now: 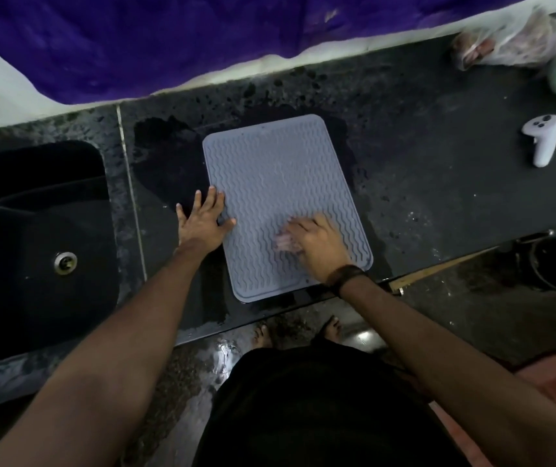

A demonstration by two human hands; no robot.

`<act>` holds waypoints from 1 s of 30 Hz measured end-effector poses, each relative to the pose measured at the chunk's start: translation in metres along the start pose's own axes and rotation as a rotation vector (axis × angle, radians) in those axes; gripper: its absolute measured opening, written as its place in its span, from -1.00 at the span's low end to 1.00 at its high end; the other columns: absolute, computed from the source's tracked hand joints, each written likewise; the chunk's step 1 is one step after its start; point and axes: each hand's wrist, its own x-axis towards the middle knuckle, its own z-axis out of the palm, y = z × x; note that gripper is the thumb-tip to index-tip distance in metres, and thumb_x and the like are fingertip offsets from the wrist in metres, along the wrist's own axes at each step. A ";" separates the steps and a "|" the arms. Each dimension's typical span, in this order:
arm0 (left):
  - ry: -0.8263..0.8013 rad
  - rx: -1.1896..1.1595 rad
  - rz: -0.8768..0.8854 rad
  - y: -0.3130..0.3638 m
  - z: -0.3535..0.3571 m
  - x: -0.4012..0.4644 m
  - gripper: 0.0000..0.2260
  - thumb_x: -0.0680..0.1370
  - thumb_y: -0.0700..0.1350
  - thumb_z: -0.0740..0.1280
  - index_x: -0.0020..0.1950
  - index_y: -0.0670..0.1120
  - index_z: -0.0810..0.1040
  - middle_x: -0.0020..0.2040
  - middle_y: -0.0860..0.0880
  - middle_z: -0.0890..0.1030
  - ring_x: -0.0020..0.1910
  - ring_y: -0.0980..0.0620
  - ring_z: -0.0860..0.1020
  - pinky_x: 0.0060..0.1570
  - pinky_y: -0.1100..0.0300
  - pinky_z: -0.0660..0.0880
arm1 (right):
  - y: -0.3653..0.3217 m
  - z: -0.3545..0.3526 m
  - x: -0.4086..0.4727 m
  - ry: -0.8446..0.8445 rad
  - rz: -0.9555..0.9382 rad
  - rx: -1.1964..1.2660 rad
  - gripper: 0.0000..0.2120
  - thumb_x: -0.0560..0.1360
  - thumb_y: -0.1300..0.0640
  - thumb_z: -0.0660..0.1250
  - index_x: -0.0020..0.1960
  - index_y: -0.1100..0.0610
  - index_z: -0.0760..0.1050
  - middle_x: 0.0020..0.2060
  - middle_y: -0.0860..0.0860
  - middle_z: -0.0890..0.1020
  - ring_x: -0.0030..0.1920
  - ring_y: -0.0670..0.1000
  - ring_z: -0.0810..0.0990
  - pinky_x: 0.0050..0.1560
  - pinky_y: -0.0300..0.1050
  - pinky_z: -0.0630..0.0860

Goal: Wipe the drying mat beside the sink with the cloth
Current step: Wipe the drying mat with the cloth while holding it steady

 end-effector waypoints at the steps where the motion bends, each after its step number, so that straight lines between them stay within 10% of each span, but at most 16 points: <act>1: 0.003 0.019 0.002 0.000 -0.001 0.001 -0.33 0.66 0.26 0.13 0.68 0.07 -0.04 0.67 0.08 -0.12 0.64 -0.04 -0.18 0.49 -0.29 -0.32 | -0.008 0.000 0.017 0.026 -0.004 0.030 -0.47 0.31 0.33 0.45 0.26 0.11 0.53 0.28 0.07 0.55 0.22 0.18 0.45 0.24 0.07 0.39; 8: -0.007 0.074 -0.002 0.002 -0.006 0.002 -0.32 0.65 0.28 0.12 0.68 0.06 -0.02 0.68 0.08 -0.10 0.65 -0.05 -0.16 0.49 -0.33 -0.31 | -0.034 0.019 0.047 -0.091 0.025 -0.017 -0.50 0.50 0.27 0.26 0.43 0.10 0.36 0.49 0.05 0.27 0.41 0.17 0.24 0.42 0.06 0.18; 17: -0.008 0.087 -0.017 0.010 -0.012 -0.005 -0.34 0.67 0.24 0.13 0.68 0.04 -0.02 0.68 0.07 -0.09 0.65 -0.05 -0.15 0.50 -0.34 -0.29 | -0.033 0.030 -0.071 -0.061 0.063 -0.061 -0.36 0.27 0.36 0.32 0.32 0.02 0.46 0.36 -0.01 0.45 0.16 0.13 0.45 0.15 0.02 0.40; 30: 0.036 0.112 0.030 0.006 -0.013 -0.002 -0.35 0.65 0.23 0.16 0.67 0.01 0.07 0.68 0.05 -0.01 0.65 -0.07 -0.09 0.47 -0.35 -0.30 | -0.110 0.040 -0.020 -0.077 0.007 -0.025 -0.53 0.41 0.23 0.32 0.32 0.11 0.45 0.33 0.07 0.45 0.25 0.20 0.38 0.19 0.08 0.33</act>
